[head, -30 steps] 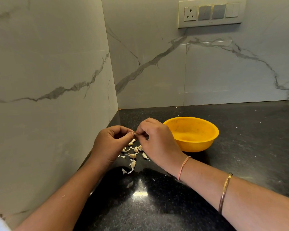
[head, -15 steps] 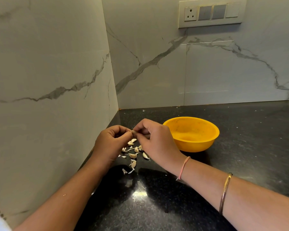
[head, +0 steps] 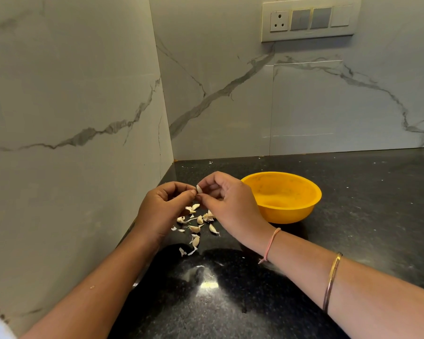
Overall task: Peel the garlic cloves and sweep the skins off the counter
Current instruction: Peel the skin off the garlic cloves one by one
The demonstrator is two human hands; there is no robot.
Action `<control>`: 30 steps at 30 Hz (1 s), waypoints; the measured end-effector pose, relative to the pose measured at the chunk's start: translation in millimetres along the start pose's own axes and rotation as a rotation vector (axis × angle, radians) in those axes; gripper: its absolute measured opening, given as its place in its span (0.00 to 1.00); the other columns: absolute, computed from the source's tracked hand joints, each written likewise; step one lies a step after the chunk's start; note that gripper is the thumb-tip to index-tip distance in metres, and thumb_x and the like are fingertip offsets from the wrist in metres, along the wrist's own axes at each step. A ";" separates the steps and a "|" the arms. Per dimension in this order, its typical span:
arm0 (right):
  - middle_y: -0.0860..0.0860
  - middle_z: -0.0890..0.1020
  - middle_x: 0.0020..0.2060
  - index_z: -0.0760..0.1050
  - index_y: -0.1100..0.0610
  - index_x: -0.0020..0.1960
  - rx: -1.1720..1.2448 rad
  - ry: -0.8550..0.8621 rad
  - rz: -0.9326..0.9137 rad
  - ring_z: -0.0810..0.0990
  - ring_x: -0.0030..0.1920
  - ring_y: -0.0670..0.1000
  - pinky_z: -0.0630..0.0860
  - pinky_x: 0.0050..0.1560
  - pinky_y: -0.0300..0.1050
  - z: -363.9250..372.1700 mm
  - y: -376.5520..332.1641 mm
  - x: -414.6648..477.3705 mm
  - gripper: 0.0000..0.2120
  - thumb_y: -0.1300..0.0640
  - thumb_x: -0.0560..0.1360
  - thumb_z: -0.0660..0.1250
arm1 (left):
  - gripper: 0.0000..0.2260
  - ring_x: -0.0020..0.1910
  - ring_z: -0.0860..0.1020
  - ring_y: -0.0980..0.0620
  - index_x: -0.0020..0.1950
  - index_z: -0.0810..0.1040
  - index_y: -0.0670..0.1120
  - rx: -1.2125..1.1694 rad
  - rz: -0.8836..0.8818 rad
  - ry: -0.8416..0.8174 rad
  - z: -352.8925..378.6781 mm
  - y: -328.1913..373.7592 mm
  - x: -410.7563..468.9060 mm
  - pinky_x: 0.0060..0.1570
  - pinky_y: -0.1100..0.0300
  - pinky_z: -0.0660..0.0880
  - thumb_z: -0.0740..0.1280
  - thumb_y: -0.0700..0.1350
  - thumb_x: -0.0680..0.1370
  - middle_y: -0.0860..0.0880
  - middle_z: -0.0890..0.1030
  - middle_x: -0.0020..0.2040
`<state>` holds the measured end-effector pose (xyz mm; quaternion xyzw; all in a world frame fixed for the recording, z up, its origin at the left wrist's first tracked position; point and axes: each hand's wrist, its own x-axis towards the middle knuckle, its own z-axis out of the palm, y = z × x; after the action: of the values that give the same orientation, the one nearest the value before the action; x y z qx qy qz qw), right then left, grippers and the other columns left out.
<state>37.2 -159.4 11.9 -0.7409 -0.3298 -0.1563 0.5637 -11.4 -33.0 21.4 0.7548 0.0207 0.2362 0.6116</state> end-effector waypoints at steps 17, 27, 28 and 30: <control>0.52 0.83 0.41 0.78 0.59 0.48 -0.030 -0.040 -0.043 0.82 0.41 0.47 0.80 0.42 0.38 0.6 0.1 -1.3 0.05 0.66 0.73 0.69 | 0.07 0.36 0.77 0.52 0.38 0.80 0.45 0.079 -0.031 0.026 0.0 -3.5 2.4 0.42 0.56 0.76 0.67 0.38 0.75 0.46 0.81 0.35; 0.50 0.82 0.41 0.80 0.59 0.53 0.127 -0.030 0.075 0.82 0.42 0.47 0.81 0.45 0.45 -0.8 -0.4 0.3 0.10 0.67 0.75 0.64 | 0.07 0.39 0.77 0.53 0.41 0.80 0.48 0.027 0.039 0.077 -2.2 1.3 0.2 0.42 0.57 0.76 0.67 0.38 0.75 0.48 0.81 0.39; 0.49 0.82 0.41 0.80 0.58 0.53 0.109 -0.019 0.073 0.82 0.42 0.47 0.81 0.45 0.46 -1.0 -0.6 0.5 0.10 0.67 0.75 0.64 | 0.07 0.39 0.78 0.53 0.41 0.80 0.49 0.029 0.045 0.075 -2.2 1.4 0.0 0.43 0.56 0.76 0.68 0.38 0.75 0.48 0.82 0.39; 0.48 0.81 0.39 0.77 0.56 0.51 0.076 -0.006 0.064 0.81 0.40 0.47 0.81 0.43 0.48 -1.0 -2.0 0.1 0.09 0.66 0.74 0.65 | 0.06 0.39 0.78 0.52 0.41 0.81 0.49 0.043 0.055 0.066 -2.5 1.3 0.2 0.42 0.56 0.76 0.68 0.39 0.75 0.49 0.82 0.38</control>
<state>36.1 -160.0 13.7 -0.7297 -0.3132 -0.1235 0.5952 -12.5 -31.0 23.1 0.7597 0.0253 0.2774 0.5876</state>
